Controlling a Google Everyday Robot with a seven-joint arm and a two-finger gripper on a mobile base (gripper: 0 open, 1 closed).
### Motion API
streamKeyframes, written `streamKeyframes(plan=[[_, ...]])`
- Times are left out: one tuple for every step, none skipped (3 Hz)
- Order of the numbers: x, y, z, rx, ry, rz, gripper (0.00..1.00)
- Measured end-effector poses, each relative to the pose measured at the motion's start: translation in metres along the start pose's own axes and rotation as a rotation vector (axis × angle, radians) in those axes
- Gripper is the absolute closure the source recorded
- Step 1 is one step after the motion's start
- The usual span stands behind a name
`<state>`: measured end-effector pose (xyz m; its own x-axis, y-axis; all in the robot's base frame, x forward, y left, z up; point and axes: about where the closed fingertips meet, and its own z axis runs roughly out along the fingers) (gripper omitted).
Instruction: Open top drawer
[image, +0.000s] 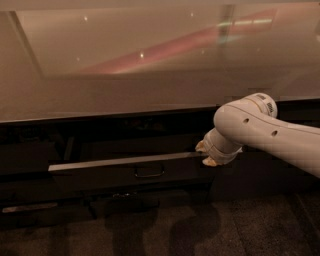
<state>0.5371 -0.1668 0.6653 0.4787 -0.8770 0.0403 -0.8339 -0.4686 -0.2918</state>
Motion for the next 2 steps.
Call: streamKeyframes(plan=[[-0.0024, 0.0038, -0.0004, 0.005, -0.008, -0.001, 1.00], [-0.0100, 0.0061, -0.0057, 0.023, -0.021, -0.012, 1.00]])
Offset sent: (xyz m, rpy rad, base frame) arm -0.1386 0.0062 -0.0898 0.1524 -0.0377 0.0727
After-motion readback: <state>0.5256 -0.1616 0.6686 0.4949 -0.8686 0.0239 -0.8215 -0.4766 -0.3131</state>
